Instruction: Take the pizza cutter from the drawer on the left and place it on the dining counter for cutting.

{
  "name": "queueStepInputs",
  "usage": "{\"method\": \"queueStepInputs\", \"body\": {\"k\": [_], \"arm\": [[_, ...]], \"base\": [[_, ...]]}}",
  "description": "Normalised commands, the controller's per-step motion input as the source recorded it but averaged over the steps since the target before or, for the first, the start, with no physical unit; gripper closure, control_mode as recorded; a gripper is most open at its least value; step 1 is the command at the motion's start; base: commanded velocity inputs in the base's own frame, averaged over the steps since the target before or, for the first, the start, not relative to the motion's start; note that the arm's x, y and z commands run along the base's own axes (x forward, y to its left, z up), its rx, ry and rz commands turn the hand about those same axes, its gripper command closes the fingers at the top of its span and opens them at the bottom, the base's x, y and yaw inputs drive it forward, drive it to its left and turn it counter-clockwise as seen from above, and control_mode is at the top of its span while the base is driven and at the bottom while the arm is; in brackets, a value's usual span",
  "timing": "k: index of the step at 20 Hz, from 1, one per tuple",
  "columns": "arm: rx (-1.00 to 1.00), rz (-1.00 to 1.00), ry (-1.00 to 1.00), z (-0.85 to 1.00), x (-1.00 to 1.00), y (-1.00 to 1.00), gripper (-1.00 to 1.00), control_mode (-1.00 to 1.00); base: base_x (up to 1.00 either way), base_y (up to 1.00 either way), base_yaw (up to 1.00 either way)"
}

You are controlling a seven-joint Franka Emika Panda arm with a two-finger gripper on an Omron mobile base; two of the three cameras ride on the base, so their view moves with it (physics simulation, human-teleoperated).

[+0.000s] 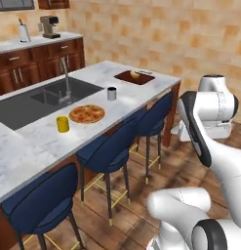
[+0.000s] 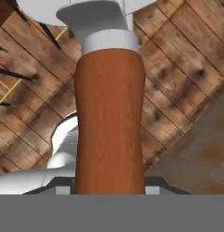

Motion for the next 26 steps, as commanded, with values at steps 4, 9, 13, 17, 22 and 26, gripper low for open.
{"method": "queueStepInputs", "body": {"k": [4, 9, 13, 17, 22, 26], "arm": [[0.00, 0.00, 0.00, 0.00, 0.00, 0.00, 1.00, 1.00], [0.00, 0.00, 0.00, 0.00, 0.00, 0.00, 1.00, 1.00], [0.00, 0.00, 0.00, 0.00, 0.00, 0.00, 1.00, 1.00], [0.00, 0.00, 0.00, 0.00, 0.00, 0.00, 1.00, 1.00], [0.00, 0.00, 0.00, 0.00, 0.00, 0.00, 1.00, 1.00], [0.00, 0.00, 0.00, 0.00, 0.00, 0.00, 1.00, 1.00]], "base": [[0.90, -0.56, 0.60], [0.86, -0.47, 0.63], [0.77, -0.45, 0.65], [0.73, -0.58, 0.61], [0.64, -0.62, 0.50], [0.38, -0.06, 0.03]]}}
